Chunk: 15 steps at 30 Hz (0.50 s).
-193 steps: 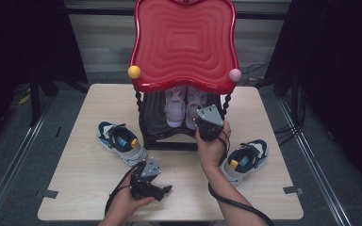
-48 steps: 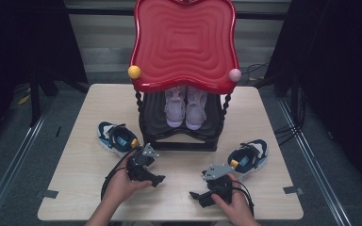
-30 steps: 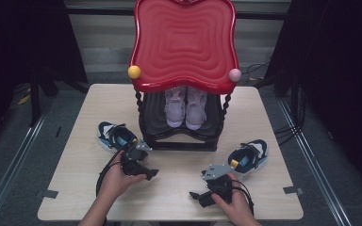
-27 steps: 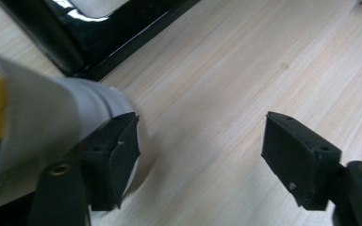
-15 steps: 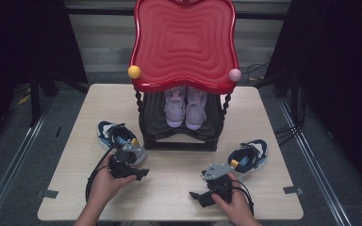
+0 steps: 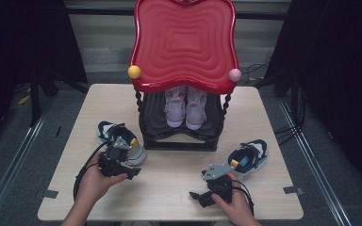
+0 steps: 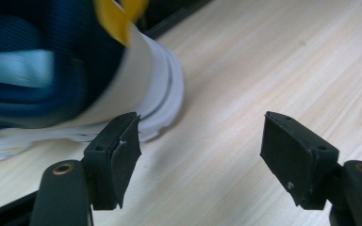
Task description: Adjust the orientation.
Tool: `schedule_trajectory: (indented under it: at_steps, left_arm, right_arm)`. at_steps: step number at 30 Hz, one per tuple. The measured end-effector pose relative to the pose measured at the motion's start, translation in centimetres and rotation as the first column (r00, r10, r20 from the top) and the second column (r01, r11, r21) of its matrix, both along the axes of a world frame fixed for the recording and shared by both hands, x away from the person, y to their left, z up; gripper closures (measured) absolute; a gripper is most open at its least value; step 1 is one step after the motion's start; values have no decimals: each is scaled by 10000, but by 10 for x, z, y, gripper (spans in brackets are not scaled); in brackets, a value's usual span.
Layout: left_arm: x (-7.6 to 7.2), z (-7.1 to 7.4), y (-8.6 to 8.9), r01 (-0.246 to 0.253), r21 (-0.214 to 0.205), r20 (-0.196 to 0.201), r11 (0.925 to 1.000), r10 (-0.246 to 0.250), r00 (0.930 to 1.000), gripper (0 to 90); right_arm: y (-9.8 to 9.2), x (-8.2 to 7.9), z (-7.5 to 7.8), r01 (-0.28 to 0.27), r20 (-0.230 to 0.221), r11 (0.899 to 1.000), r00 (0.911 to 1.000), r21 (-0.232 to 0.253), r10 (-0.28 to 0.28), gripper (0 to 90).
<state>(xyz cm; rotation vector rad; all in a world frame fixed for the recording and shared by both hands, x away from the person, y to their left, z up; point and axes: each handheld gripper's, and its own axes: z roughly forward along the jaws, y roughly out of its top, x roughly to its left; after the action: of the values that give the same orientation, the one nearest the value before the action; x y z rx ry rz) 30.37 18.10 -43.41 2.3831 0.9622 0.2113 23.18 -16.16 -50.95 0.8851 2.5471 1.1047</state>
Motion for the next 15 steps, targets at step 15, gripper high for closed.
schedule_trajectory:
  at_steps: [15]
  left_arm:
    - [32,37,-7,-352,-28,796,9994,353,9962,304]
  right_arm:
    - [0,0,0,10,0,10000,10000,3,-10,124]
